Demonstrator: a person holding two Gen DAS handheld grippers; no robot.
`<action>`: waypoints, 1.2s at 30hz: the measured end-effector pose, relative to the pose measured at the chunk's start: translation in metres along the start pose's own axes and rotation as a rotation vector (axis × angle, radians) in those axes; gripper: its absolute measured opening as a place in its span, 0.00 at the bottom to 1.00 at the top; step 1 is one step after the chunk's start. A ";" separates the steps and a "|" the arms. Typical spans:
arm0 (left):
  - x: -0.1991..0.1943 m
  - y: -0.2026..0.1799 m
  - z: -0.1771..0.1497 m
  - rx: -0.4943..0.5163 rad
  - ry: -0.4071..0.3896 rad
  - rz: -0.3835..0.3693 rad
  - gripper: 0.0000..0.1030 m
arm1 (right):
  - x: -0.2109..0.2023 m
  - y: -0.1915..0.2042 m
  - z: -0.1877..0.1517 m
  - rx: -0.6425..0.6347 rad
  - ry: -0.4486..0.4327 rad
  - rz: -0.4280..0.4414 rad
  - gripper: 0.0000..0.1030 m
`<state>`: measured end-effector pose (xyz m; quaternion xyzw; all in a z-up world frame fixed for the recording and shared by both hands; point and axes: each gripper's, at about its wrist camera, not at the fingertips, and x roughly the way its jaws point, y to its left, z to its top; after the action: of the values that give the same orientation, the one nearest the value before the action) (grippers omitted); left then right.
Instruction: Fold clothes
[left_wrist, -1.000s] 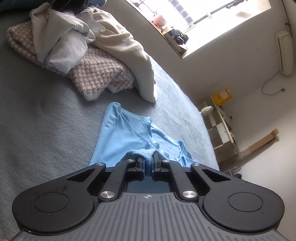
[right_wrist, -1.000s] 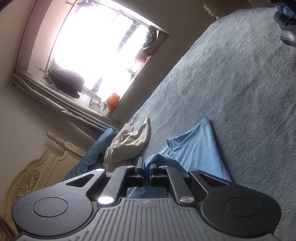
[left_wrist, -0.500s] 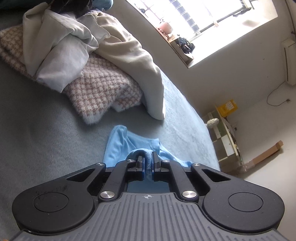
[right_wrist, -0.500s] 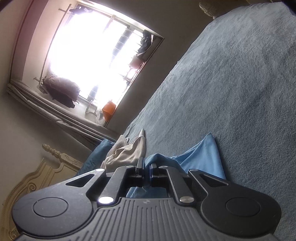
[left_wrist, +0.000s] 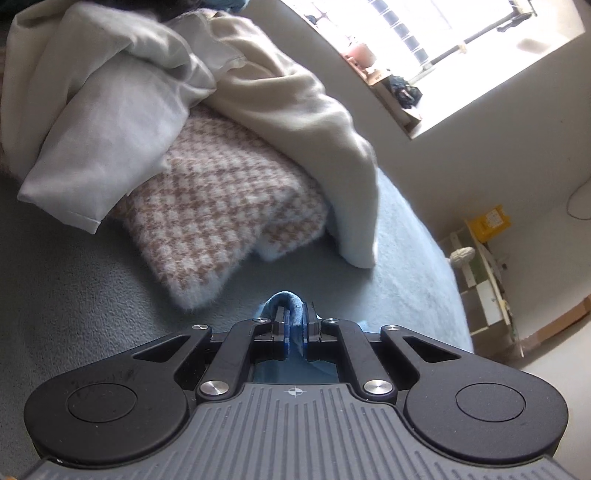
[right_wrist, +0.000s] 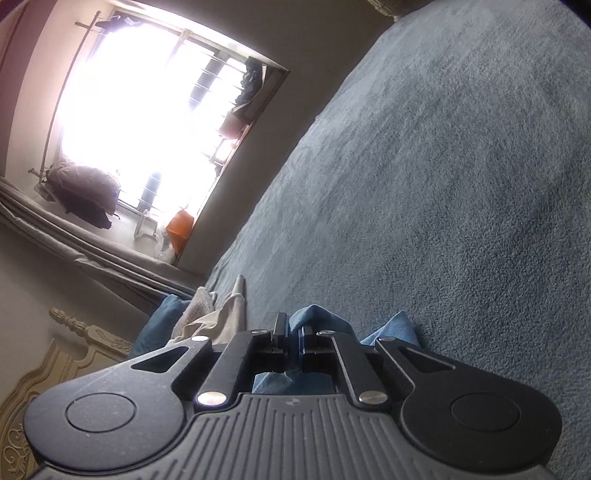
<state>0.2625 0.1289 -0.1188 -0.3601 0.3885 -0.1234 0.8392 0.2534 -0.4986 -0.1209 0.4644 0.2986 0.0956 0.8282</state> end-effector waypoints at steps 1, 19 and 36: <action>0.004 0.004 0.001 -0.009 0.004 0.010 0.04 | 0.005 -0.004 0.000 0.008 0.009 -0.010 0.04; 0.016 0.045 0.012 -0.370 -0.074 -0.111 0.26 | 0.042 -0.076 0.003 0.470 0.034 0.119 0.50; 0.024 -0.081 -0.043 0.581 0.071 0.127 0.26 | 0.069 0.056 -0.060 -0.488 0.394 -0.081 0.24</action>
<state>0.2531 0.0381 -0.0947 -0.0753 0.3877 -0.1890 0.8991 0.2803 -0.3951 -0.1254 0.2122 0.4401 0.2195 0.8445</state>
